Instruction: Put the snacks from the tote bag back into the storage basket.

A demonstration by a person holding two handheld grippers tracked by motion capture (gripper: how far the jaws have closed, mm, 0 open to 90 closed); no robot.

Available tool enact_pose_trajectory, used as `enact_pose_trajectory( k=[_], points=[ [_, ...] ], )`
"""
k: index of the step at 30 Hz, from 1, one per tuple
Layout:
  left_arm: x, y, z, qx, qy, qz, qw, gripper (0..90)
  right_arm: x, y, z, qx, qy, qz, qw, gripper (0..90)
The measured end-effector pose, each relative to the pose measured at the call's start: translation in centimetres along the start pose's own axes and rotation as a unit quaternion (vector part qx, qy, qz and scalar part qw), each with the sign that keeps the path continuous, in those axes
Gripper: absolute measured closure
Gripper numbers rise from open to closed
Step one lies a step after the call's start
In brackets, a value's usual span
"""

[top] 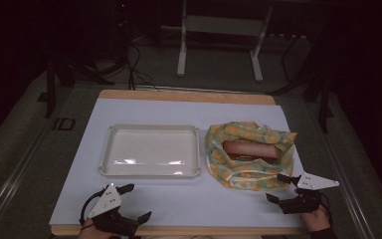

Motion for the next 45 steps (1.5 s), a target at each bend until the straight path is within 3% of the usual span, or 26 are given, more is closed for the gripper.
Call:
enact_pose_trajectory(
  k=[4,7,11,17,21,26,29,31,38,45],
  points=[
    [0.1,-0.1,-0.1,0.001,-0.006,0.001,1.0,0.0,0.0,-0.1,0.2,-0.009,0.009,-0.008,0.9999,12.8],
    [0.4,-0.4,-0.6,0.009,-0.026,0.01,0.9996,0.0,0.0,0.2,0.5,-0.028,0.046,-0.032,0.9981,11.9],
    [0.4,-0.9,-0.9,0.003,-0.04,0.019,0.999,0.0,0.3,0.3,0.0,-0.018,0.067,-0.026,0.9973,11.9],
    [0.2,-1.6,-1.6,0.002,-0.059,0.017,0.9981,0.0,0.6,0.1,-1.0,-0.007,0.063,-0.043,0.9971,11.8],
    [0.0,-2.1,-2.1,-0.002,-0.072,0.021,0.9972,0.0,0.6,0.4,-1.9,0.013,0.062,-0.056,0.9964,11.9],
    [0.0,-2.3,-2.2,-0.004,-0.077,0.028,0.9966,0.0,0.5,1.2,-3.1,0.034,0.06,-0.089,0.9936,15.2],
    [0.0,-2.2,-2.1,-0.002,-0.075,0.029,0.9968,0.0,0.4,1.4,-3.7,0.047,0.058,-0.094,0.9927,16.3],
    [0.0,-2.2,-2.0,-0.002,-0.07,0.031,0.9971,0.0,0.4,1.5,-5.1,0.058,0.052,-0.106,0.9913,18.3],
    [-0.1,-1.9,-1.9,-0.003,-0.07,0.031,0.9971,0.0,0.4,1.3,-7.1,0.087,0.045,-0.11,0.9892,19.1],
    [0.0,-1.8,-1.9,0.002,-0.07,0.028,0.9972,0.0,0.0,0.0,-8.6,0.087,0.042,-0.102,0.9901,21.3]
  ],
)
Point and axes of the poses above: each handheld gripper's, and its own axes: x roughly backward along the jaws, z roughly out of its underside, y roughly to its left, the point moved 7 cm from there along -x, roughly forward along the jaws, and after that the axes turned 12 degrees about -y, right-handed, at the moved point
